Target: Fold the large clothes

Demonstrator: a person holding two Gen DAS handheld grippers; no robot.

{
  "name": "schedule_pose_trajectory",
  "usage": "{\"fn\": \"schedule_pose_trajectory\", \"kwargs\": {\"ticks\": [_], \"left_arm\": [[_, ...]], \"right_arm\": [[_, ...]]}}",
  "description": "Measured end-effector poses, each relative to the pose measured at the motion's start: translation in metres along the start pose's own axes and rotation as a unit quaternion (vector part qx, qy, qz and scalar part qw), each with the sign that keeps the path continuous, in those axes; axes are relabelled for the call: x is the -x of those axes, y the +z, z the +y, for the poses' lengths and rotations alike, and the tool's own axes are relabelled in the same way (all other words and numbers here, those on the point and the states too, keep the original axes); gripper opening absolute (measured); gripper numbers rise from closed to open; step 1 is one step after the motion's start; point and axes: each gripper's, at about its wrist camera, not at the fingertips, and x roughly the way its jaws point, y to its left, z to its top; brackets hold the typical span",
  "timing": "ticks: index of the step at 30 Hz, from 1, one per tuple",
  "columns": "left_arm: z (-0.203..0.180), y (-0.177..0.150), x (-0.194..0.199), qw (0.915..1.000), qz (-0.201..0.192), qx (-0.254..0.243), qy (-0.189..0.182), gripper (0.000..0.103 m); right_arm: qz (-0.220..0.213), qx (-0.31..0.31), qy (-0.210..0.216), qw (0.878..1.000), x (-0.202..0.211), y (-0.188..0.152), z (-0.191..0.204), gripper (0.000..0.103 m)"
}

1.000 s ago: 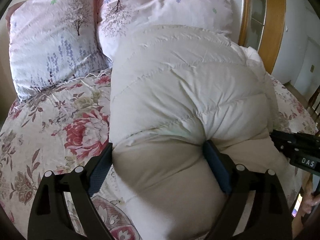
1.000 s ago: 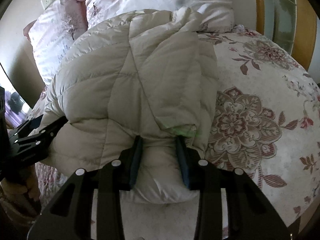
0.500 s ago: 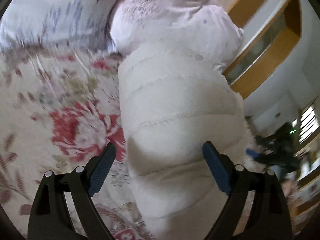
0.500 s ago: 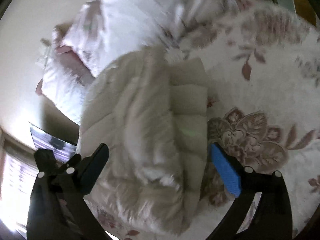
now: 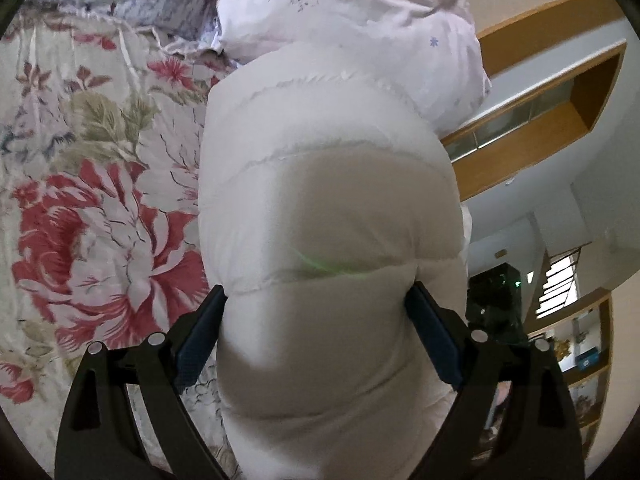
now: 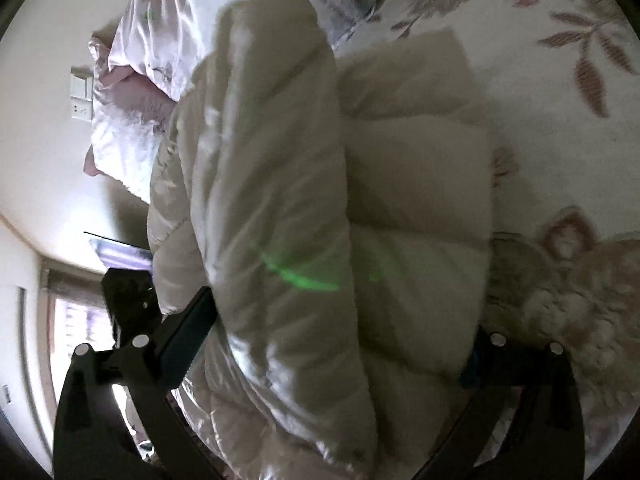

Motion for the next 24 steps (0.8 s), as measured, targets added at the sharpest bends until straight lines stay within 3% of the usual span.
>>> {"fn": "schedule_pose_trajectory", "kwargs": {"ticks": [6,9,11,14,19,24], "left_arm": [[0.010,0.002,-0.008,0.9990,0.008,0.028,-0.035,0.087],[0.010,0.002,-0.005,0.9987,0.007,0.028,-0.043,0.081],[0.013,-0.001,0.000,0.9985,0.006,0.028,-0.048,0.077],[0.016,-0.003,0.009,0.9982,-0.002,0.027,-0.053,0.071],[0.021,-0.008,0.032,0.9983,-0.022,0.021,-0.050,0.068],[0.017,-0.007,0.059,0.9987,-0.047,-0.005,-0.016,0.068]], "right_arm": [[0.017,0.017,0.016,1.000,-0.011,0.000,0.013,0.099],[0.029,0.019,0.042,0.999,-0.021,0.000,0.018,0.087],[0.033,0.016,0.066,0.997,-0.025,-0.001,0.021,0.069],[0.033,0.019,0.096,0.995,-0.027,-0.004,0.028,0.052],[0.028,0.046,0.107,0.993,-0.030,-0.007,0.055,0.040],[0.026,0.075,0.114,0.990,-0.038,-0.005,0.085,0.037]]}}
